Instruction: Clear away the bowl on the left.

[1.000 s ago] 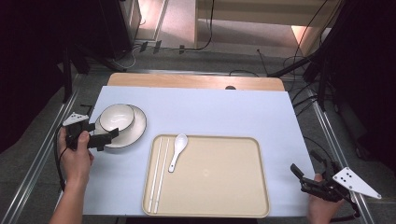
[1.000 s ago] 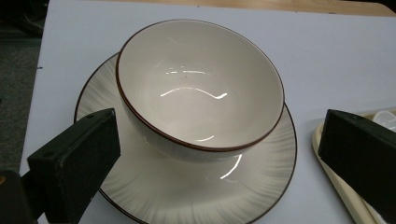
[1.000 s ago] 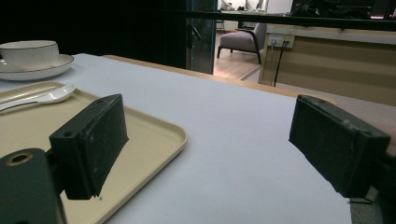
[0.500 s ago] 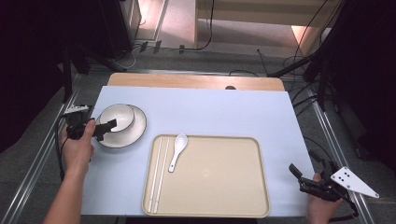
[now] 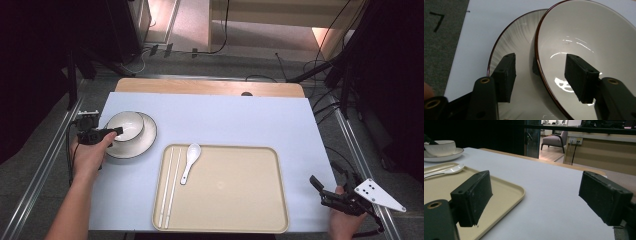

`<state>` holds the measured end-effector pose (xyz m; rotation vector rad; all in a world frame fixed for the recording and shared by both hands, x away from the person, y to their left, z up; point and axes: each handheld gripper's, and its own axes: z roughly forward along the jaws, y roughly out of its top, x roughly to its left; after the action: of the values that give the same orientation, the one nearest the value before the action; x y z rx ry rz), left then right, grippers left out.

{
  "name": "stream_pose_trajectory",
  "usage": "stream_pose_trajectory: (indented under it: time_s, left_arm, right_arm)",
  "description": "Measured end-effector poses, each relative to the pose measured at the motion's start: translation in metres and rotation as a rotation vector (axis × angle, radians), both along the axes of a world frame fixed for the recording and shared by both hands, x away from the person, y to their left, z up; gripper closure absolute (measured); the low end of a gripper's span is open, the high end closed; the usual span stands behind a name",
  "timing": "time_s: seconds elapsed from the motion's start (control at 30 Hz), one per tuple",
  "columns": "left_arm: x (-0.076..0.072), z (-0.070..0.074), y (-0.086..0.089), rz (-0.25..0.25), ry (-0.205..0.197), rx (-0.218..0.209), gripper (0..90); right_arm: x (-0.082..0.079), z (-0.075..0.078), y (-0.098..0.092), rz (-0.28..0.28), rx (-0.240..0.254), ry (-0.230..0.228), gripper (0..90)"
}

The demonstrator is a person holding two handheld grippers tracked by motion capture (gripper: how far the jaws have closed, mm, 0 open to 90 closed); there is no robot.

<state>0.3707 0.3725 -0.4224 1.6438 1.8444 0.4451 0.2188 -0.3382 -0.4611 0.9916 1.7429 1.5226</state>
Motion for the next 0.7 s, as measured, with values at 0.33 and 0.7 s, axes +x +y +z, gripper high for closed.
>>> stream_pose_trajectory:
  time_s: [0.33, 0.7]
  left_arm:
    - [0.007, -0.006, 0.002, 0.038, 0.05, -0.046, 58.9]
    - [0.015, -0.001, 0.001, 0.055, 0.078, -0.063, 79.2]
  right_arm:
    - [0.0, 0.0, 0.001, 0.002, 0.0, 0.006, 11.8]
    - [0.0, 0.0, 0.0, 0.004, 0.001, 0.002, 11.9]
